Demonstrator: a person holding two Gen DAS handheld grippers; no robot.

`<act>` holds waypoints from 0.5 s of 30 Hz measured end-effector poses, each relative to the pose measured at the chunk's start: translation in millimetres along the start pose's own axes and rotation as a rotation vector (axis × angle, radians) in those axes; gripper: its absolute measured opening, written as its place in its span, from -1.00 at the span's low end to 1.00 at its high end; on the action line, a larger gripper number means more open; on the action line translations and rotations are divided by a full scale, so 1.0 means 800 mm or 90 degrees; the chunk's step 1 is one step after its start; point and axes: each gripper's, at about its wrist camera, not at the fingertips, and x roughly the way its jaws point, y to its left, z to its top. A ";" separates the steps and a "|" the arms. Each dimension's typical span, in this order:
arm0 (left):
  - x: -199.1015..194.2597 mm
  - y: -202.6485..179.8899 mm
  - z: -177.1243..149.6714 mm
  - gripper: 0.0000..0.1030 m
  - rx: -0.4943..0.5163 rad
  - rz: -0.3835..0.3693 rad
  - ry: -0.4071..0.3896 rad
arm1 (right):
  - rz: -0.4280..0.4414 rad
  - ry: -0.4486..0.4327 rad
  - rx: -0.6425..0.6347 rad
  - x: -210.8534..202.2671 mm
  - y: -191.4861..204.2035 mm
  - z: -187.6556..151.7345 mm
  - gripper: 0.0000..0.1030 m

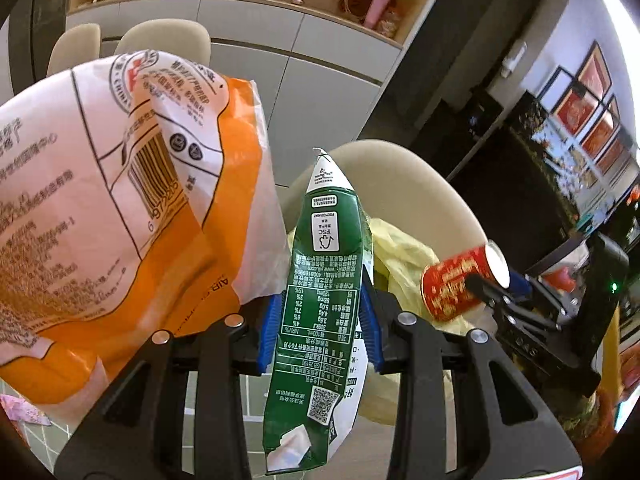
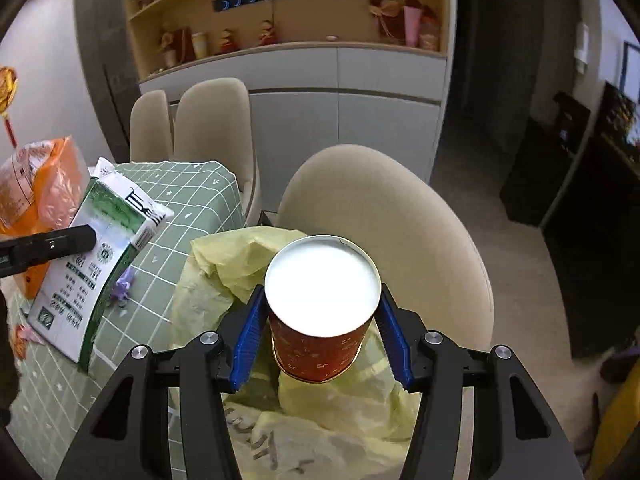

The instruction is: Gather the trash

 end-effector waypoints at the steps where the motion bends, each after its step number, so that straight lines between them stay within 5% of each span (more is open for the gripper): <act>1: 0.001 0.010 -0.001 -0.35 -0.001 0.006 -0.001 | -0.007 0.000 -0.013 0.002 0.005 0.001 0.00; 8: 0.017 0.129 -0.027 -0.33 -0.069 0.074 0.058 | -0.031 0.014 -0.017 0.019 0.024 0.013 0.00; 13: -0.005 0.195 -0.043 0.49 -0.078 0.027 0.059 | -0.046 0.025 -0.015 0.033 0.041 0.011 -0.01; 15: -0.023 0.212 -0.045 0.66 -0.060 0.040 0.049 | -0.046 0.035 -0.007 0.040 0.047 0.008 0.00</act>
